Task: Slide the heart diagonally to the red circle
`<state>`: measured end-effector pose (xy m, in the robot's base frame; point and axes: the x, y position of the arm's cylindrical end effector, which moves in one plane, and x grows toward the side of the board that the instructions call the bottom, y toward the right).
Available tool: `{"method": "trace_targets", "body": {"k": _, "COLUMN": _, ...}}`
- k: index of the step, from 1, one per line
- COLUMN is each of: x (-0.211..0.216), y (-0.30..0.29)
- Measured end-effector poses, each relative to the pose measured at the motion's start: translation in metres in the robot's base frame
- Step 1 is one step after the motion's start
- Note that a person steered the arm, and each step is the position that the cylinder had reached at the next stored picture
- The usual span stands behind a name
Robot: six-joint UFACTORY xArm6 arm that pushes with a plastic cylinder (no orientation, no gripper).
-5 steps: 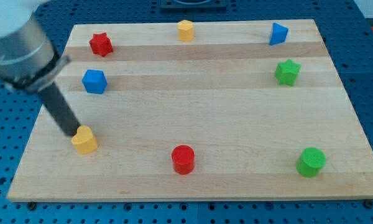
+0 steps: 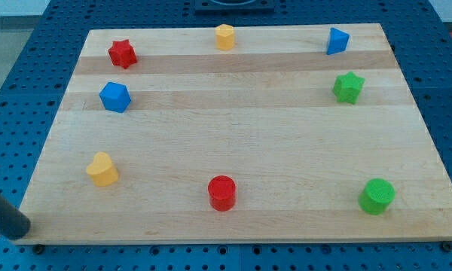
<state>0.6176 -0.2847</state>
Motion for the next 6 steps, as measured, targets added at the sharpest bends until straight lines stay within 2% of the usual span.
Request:
{"method": "trace_targets", "body": {"k": 1, "x": -0.006, "y": 0.031}}
{"method": "trace_targets", "body": {"k": 3, "x": -0.034, "y": 0.044}}
{"method": "trace_targets", "body": {"k": 4, "x": -0.059, "y": 0.067}}
{"method": "trace_targets", "body": {"k": 6, "x": -0.055, "y": 0.081}}
